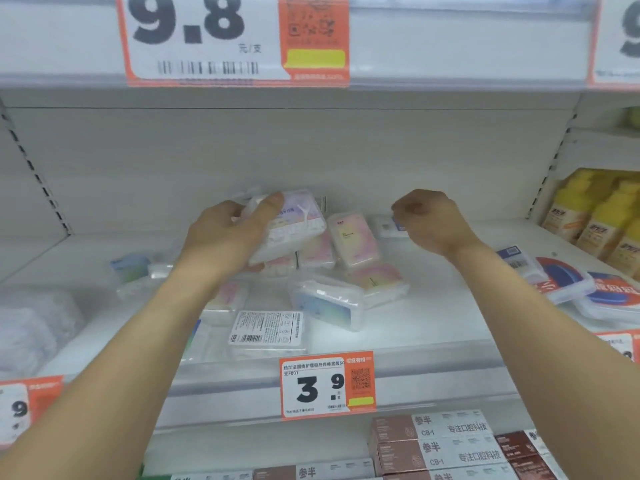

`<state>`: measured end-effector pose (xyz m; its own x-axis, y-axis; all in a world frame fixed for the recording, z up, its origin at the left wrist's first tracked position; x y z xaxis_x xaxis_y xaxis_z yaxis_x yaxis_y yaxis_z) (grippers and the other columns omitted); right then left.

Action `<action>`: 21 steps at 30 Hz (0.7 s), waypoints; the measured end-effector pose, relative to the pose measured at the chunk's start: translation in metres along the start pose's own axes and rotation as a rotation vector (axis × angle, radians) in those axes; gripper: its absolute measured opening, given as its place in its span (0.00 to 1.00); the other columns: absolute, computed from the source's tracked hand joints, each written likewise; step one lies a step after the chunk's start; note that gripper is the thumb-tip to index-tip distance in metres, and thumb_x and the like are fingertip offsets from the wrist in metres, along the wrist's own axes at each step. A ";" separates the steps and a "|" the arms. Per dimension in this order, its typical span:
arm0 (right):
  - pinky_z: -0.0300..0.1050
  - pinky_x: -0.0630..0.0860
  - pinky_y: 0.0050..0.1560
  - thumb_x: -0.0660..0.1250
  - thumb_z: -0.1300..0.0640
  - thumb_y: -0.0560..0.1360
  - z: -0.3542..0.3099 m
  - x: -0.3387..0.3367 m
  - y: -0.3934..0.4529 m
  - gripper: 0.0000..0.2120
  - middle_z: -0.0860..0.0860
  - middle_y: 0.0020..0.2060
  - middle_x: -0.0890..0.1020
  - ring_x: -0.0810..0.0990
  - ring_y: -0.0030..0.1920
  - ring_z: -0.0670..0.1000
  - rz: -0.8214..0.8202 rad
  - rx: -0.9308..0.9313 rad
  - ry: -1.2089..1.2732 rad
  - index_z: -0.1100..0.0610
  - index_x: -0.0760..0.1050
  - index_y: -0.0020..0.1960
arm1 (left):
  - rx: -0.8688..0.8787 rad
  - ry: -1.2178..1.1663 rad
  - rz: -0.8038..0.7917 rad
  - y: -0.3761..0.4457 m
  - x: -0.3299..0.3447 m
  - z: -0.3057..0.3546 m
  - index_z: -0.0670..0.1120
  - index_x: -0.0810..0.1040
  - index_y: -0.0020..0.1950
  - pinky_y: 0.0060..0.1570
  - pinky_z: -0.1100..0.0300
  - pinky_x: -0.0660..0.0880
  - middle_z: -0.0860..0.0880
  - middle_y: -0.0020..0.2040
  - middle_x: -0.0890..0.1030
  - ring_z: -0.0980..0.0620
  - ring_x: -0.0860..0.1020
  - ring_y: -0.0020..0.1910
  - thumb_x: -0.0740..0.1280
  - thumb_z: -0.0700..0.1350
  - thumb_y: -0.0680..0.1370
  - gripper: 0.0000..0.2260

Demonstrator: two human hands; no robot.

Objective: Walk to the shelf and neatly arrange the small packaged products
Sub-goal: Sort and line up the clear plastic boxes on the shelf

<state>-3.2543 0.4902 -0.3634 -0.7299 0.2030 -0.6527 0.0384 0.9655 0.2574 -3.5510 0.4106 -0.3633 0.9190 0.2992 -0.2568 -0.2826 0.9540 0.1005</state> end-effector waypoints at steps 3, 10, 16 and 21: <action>0.40 0.76 0.54 0.67 0.49 0.75 0.042 0.013 0.036 0.14 0.54 0.55 0.81 0.79 0.55 0.58 -0.021 0.206 -0.124 0.57 0.79 0.56 | 0.025 -0.006 0.020 0.002 0.006 0.000 0.45 0.80 0.50 0.39 0.52 0.83 0.50 0.44 0.78 0.48 0.82 0.45 0.71 0.65 0.68 0.25; 0.46 0.74 0.45 0.77 0.44 0.69 0.073 0.036 0.059 0.27 0.57 0.50 0.78 0.79 0.49 0.57 -0.033 0.452 -0.079 0.63 0.73 0.54 | 0.101 0.030 0.013 0.013 0.016 -0.003 0.46 0.81 0.51 0.33 0.63 0.80 0.50 0.45 0.79 0.51 0.81 0.43 0.71 0.66 0.67 0.26; 0.50 0.82 0.50 0.80 0.62 0.67 0.055 0.036 0.045 0.22 0.56 0.55 0.77 0.79 0.54 0.56 -0.113 0.420 0.234 0.64 0.74 0.55 | 0.108 0.104 0.012 0.017 0.018 -0.003 0.51 0.81 0.51 0.54 0.49 0.79 0.51 0.47 0.82 0.49 0.82 0.49 0.66 0.74 0.62 0.30; 0.44 0.80 0.42 0.75 0.59 0.72 0.028 -0.010 0.010 0.13 0.56 0.49 0.83 0.83 0.50 0.55 0.033 0.235 0.414 0.61 0.80 0.55 | 0.107 0.003 -0.028 0.012 0.037 0.004 0.49 0.82 0.46 0.47 0.46 0.81 0.50 0.43 0.83 0.46 0.84 0.45 0.67 0.76 0.60 0.32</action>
<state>-3.2268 0.5028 -0.3741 -0.9344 0.1982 -0.2959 0.1844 0.9801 0.0740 -3.5197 0.4329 -0.3676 0.9253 0.2725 -0.2636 -0.2255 0.9545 0.1953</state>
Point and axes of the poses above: each hand's wrist, its own y-axis towards the middle knuckle, its own x-axis out of the palm, z = x × y, the point moved 7 cm from there along y, towards the middle knuckle
